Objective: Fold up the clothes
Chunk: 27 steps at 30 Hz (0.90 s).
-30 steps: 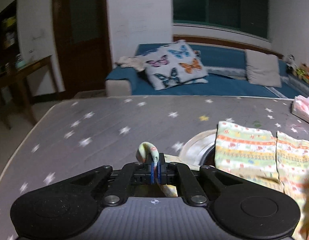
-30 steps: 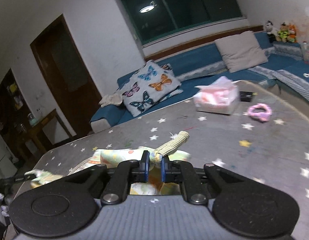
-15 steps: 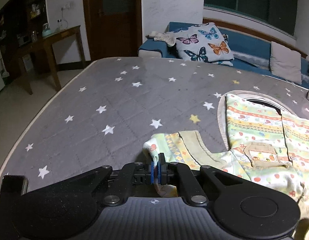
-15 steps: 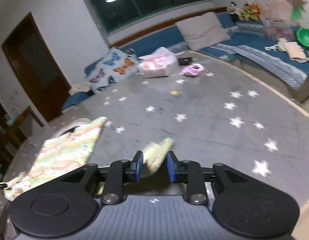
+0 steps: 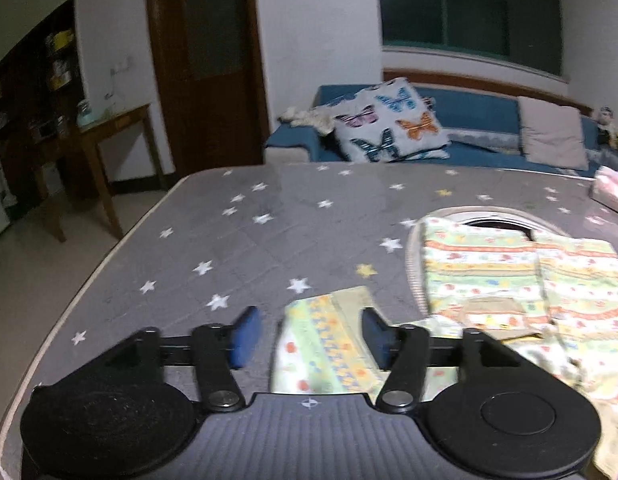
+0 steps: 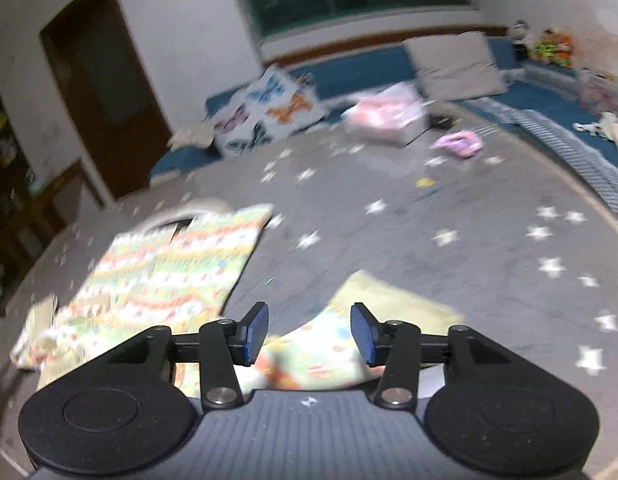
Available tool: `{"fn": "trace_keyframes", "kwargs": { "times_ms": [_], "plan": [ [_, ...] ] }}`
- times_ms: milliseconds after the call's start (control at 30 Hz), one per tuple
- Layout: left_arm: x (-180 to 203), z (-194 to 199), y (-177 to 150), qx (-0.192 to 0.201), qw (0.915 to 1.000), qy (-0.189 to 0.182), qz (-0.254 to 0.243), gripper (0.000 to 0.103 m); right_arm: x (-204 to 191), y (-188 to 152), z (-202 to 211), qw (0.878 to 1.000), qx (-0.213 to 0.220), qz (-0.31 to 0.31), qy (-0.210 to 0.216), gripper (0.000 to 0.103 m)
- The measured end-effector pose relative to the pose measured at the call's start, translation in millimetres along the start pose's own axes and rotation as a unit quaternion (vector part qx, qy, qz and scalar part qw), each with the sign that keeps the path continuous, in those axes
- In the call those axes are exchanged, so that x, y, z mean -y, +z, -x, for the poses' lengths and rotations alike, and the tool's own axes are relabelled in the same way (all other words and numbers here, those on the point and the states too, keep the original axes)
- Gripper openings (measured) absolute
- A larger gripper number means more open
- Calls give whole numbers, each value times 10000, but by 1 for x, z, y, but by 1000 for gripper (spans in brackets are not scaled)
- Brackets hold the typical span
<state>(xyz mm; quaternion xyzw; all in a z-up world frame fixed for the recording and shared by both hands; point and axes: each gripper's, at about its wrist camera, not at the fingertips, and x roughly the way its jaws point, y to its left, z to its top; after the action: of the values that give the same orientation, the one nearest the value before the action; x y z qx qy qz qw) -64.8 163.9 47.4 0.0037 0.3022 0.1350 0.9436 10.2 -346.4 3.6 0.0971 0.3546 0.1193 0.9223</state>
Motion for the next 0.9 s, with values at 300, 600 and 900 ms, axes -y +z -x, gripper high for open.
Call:
{"fn": "trace_keyframes", "kwargs": {
  "times_ms": [300,600,900],
  "plan": [
    [72,1,-4,158,9942,-947,-491,85,-46,-22,-19,9918,-274,995,-748,66],
    [144,-9,-22,166,9792,-1558,-1289,91,-16,-50,13,9829,-345,642,-1688,74],
    [162,-14,-46,-108,9710,-1724,-1652,92,9,-60,43,9790,188,-21,-2030,78]
  ]
}}
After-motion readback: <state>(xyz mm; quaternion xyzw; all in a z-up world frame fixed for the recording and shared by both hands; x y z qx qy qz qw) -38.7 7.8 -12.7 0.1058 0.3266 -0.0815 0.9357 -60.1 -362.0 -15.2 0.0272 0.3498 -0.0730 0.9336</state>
